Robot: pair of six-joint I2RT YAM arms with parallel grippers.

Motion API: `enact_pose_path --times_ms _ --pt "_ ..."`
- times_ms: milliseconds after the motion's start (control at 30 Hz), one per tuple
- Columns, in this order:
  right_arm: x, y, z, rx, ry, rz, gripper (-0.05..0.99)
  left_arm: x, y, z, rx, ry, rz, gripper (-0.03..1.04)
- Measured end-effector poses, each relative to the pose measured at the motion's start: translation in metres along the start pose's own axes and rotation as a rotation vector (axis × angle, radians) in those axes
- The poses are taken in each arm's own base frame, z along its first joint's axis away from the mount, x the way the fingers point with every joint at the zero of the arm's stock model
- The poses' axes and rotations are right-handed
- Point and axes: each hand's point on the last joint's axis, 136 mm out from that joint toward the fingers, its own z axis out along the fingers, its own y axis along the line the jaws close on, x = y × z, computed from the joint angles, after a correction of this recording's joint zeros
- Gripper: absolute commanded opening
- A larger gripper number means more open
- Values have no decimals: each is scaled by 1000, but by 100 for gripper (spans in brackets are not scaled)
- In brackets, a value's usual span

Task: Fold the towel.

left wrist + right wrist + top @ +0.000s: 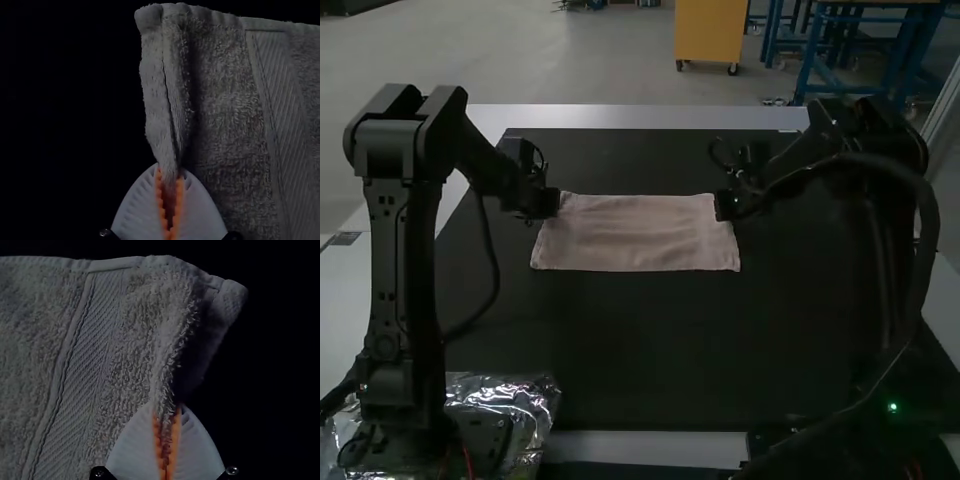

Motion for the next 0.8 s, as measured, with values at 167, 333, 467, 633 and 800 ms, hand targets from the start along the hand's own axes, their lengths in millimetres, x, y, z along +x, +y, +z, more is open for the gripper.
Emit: enact_pose_path --times_ms 167,333,467,633,800 --pt "-1 -1 -2 -1 4 10 -2 1 -4 -5 19 11 -2 2" --pt "-6 -8 -13 -12 10 43 -2 -1 -4 -18 39 21 -13 2" --pt "-21 -12 -28 -32 -23 59 -2 -9 2 -30 57 2 -26 2" --pt "-25 -5 -49 -61 -33 63 -2 -8 4 -47 72 -2 -25 2" --pt "-18 1 -63 -76 -24 68 -2 -3 1 -62 76 4 -23 2"
